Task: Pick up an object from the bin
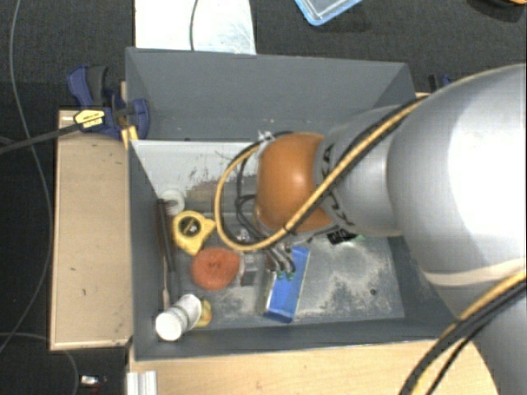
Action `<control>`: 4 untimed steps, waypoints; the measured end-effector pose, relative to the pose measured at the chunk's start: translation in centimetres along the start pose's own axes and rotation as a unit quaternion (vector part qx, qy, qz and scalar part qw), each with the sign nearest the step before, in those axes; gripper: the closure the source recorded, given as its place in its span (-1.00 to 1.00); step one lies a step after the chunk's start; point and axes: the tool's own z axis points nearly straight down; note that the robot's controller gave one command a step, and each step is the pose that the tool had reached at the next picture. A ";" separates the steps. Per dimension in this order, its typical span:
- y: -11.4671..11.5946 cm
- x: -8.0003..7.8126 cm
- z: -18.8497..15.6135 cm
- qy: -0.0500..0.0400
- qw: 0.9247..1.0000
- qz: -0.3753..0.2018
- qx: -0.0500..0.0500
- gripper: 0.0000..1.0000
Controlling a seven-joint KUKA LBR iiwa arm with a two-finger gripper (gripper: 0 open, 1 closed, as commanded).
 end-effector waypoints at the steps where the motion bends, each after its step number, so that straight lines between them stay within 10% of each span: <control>1: 0.2 -0.5 -4.8 0.003 1.000 -0.003 0.001 1.00; 2: 0.2 -1.4 -10.8 0.000 1.000 -0.008 0.000 1.00; 4: 1.9 -2.9 -2.3 -0.005 0.997 -0.072 0.000 1.00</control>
Offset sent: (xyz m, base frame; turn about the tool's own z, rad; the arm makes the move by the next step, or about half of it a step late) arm 0.0125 0.0015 0.1071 -0.0210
